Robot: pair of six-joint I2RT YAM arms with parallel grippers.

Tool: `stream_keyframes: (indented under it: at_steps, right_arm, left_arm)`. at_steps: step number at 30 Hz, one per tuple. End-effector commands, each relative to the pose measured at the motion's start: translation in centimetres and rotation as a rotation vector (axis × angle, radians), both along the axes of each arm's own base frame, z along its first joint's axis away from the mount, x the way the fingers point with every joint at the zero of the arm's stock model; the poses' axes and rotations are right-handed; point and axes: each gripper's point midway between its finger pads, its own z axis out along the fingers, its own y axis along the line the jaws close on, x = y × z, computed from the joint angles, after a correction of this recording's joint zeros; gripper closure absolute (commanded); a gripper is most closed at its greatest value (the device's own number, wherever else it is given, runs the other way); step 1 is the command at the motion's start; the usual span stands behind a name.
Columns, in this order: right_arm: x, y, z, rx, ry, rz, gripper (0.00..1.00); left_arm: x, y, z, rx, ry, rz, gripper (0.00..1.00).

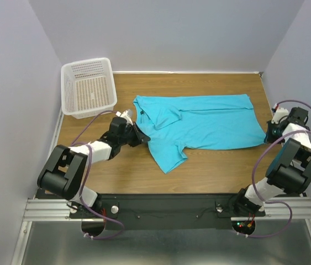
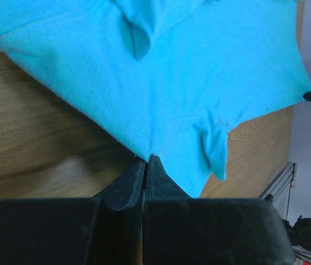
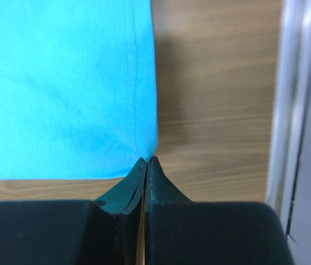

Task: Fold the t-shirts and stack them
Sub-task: Fold the tshirt

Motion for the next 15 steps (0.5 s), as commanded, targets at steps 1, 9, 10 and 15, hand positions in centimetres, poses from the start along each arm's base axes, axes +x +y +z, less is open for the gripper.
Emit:
stream_keyframes:
  at_steps: [1,9,10,15]
  right_arm:
    - [2.8,-0.7,5.0,-0.003,-0.161,-0.033,0.99]
    - [3.7,-0.5,5.5,0.042,-0.185,-0.047,0.99]
    - [3.9,-0.4,5.6,0.050,-0.192,-0.043,0.99]
    - [5.4,-0.7,6.7,0.082,-0.225,-0.058,0.99]
  left_arm:
    - [1.3,-1.1,4.9,-0.077,-0.103,-0.016,1.00]
    - [1.6,-0.9,6.2,-0.092,-0.120,-0.007,1.00]
    - [1.7,-0.8,6.4,-0.093,-0.123,-0.004,1.00]
    - [2.3,0.1,7.4,-0.113,-0.141,0.021,1.00]
